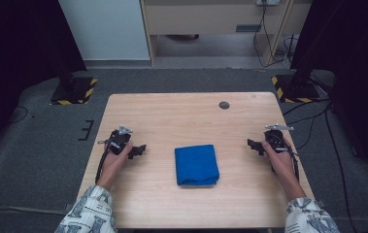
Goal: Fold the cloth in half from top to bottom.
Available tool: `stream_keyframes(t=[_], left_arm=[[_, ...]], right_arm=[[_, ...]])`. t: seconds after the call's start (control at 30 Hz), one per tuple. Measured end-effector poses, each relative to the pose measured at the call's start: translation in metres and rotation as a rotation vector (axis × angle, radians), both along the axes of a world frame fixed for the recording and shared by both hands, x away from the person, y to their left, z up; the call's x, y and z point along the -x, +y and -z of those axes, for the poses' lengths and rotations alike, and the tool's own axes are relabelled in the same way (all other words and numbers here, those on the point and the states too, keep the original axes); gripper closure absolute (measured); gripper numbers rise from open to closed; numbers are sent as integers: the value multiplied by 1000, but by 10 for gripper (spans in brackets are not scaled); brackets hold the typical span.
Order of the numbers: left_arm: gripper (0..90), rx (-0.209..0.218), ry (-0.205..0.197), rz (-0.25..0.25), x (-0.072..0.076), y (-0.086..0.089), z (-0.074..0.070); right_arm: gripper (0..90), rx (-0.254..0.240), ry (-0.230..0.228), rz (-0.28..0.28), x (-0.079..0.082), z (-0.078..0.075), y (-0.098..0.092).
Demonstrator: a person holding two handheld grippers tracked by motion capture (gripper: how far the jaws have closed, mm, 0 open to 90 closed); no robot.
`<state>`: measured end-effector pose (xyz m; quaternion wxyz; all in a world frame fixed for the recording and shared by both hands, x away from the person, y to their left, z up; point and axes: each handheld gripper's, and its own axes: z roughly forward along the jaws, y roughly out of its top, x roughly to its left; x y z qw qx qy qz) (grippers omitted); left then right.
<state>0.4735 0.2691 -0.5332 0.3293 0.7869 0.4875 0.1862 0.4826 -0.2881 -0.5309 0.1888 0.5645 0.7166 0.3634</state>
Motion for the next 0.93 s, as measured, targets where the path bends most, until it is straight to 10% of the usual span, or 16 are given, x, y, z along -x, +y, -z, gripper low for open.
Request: stream_keyframes(t=[0.57, 0.93], left_arm=[[13, -30, -16, 10, 2, -7, 5], [9, -29, -16, 9, 11, -10, 5]], right_arm=[[72, 146, -12, 5, 0, 9, 19], [72, 143, -10, -43, 24, 8, 18]])
